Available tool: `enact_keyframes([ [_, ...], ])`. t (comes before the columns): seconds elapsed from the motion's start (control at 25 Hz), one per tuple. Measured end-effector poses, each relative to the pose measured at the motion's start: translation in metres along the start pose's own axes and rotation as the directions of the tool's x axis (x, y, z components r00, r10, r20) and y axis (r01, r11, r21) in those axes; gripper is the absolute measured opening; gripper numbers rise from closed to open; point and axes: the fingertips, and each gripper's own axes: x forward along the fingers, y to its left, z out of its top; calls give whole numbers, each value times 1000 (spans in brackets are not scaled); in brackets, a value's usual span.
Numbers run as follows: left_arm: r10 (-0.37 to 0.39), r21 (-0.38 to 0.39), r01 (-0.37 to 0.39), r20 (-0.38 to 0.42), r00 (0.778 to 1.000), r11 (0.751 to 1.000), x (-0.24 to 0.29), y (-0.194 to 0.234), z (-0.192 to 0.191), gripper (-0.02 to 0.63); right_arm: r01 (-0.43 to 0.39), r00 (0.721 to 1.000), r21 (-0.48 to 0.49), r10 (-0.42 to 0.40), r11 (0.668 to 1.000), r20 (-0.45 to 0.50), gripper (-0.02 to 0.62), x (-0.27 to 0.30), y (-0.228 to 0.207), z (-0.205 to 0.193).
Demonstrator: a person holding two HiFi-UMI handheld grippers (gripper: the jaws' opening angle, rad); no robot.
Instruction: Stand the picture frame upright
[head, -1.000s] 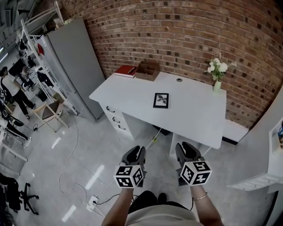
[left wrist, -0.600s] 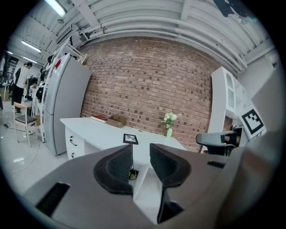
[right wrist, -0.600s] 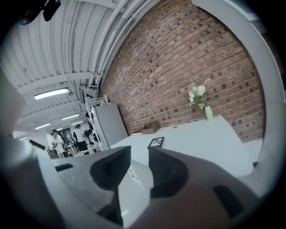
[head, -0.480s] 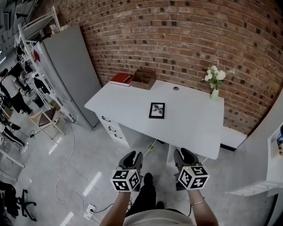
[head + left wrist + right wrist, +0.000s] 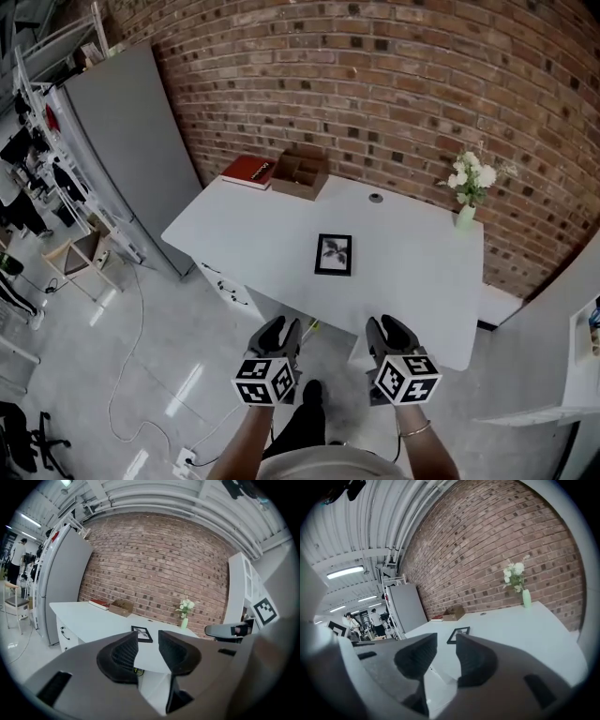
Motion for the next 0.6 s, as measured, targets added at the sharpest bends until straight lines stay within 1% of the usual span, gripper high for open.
enact_keyframes([
  [0.2, -20, -2, 20, -9, 1000, 1000, 48, 30, 24, 119, 24, 1000, 3, -24, 1000, -13, 109, 53, -5, 16],
  [0.36, -43, 13, 44, -25, 999, 999, 85, 50, 40, 118, 51, 999, 8, -51, 999, -15, 109, 90, -10, 29],
  [0.6, -80, 5, 81, -32, 996, 997, 128, 70, 55, 119, 98, 995, 8, -97, 995, -10, 109, 128, -20, 44],
])
